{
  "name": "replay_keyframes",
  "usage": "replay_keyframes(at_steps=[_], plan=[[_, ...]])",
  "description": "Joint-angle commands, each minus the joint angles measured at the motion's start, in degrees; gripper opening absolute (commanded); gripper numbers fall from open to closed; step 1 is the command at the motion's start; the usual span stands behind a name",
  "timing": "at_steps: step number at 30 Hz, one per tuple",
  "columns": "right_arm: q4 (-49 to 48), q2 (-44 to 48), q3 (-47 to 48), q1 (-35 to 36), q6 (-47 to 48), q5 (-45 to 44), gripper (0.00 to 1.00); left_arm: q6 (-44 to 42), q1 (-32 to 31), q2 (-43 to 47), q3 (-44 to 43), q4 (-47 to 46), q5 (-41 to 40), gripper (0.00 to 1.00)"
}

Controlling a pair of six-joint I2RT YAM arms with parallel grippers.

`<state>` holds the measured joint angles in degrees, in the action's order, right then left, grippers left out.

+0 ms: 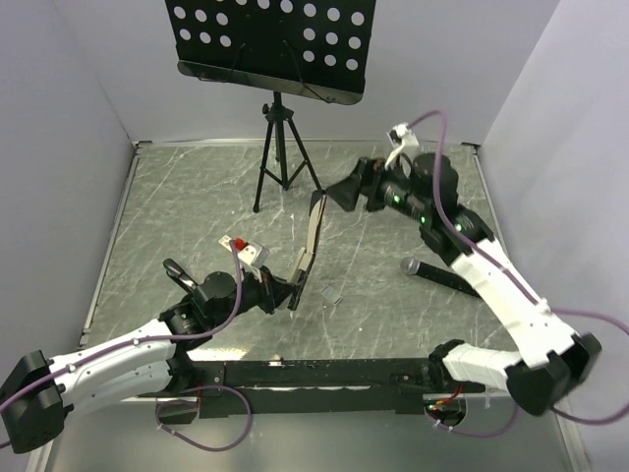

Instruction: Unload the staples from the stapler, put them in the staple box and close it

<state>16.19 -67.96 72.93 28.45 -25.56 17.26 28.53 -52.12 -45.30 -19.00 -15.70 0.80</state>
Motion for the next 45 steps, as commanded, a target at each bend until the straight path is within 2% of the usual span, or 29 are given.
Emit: replay_keyframes(at_steps=[1,2,6,9,12,19,28,29,30,33,35,36,37,38,39,40,41,43,44,45], plan=[[-2.38,5.02,-8.03,3.45,-5.98,-1.08,0.90,10.02,-0.09,-0.83,-4.99,-7.32,-1.51,0.01],[-3.00,5.47,-9.19,3.98,-8.34,-0.56,0.87,11.35,-0.09,-1.28,-6.03,-7.50,-1.33,0.01],[-4.67,8.01,-14.47,8.11,-13.28,-2.66,0.86,16.19,-0.09,-3.04,-7.98,-8.28,0.60,0.01],[-3.63,8.38,-17.02,10.75,-14.86,-6.25,0.86,16.99,-0.18,-3.31,-8.68,-8.90,0.43,0.01],[-4.31,8.02,-18.96,11.10,-16.45,-7.15,0.82,17.69,-0.18,-2.87,-8.33,-10.48,0.87,0.01],[-7.92,6.44,-20.28,11.98,-18.21,-5.92,0.63,18.31,-0.18,-2.34,-7.98,-10.40,0.61,0.01],[-6.60,1.87,-17.91,13.91,-19.00,-5.48,0.62,19.19,-0.18,-2.69,-7.01,-13.12,1.31,0.01],[-7.48,1.96,-17.99,14.09,-19.09,-5.74,0.59,19.45,-0.18,-2.60,-6.84,-13.38,1.40,0.01],[-8.01,2.05,-18.26,14.27,-19.09,-5.74,0.49,19.63,-0.18,-2.34,-6.66,-13.74,1.40,0.01],[-8.71,1.96,-18.35,14.53,-19.17,-6.09,0.32,19.37,-0.26,-1.73,-6.22,-14.61,2.01,0.01],[-8.80,1.87,-18.35,14.53,-19.18,-6.36,0.24,18.32,-0.18,-1.55,-6.13,-14.88,2.80,0.01],[-9.32,1.87,-18.69,14.53,-19.26,-6.62,0.13,18.14,-0.18,-1.29,-6.22,-14.45,2.63,0.01],[-9.68,2.04,-18.87,14.44,-19.35,-6.71,0.07,18.05,-0.18,-1.11,-6.66,-13.05,2.46,0.02],[-9.94,2.13,-19.05,14.53,-19.35,-6.88,0.02,17.96,-0.18,-1.02,-6.92,-11.82,2.11,0.15],[-9.94,2.13,-19.05,14.53,-19.26,-7.15,0.00,17.79,-0.18,-0.76,-7.18,-10.94,1.84,0.22],[-9.77,2.13,-18.96,14.53,-18.91,-7.41,0.00,17.52,-0.18,-0.58,-7.53,-9.62,2.10,0.27],[-9.60,2.13,-18.79,14.53,-18.56,-7.59,0.00,16.91,-0.18,-0.41,-7.63,-9.35,2.36,0.40],[-8.72,2.13,-18.26,14.44,-16.47,-8.11,0.00,16.82,-0.18,0.21,-7.54,-8.82,2.81,0.55],[-7.76,1.96,-18.00,14.36,-15.58,-8.72,0.00,16.90,-0.18,0.47,-7.54,-8.21,2.81,0.70],[-5.49,1.78,-17.12,14.27,-13.57,-10.30,0.00,16.73,-0.18,0.65,-7.89,-7.68,2.89,0.75]])
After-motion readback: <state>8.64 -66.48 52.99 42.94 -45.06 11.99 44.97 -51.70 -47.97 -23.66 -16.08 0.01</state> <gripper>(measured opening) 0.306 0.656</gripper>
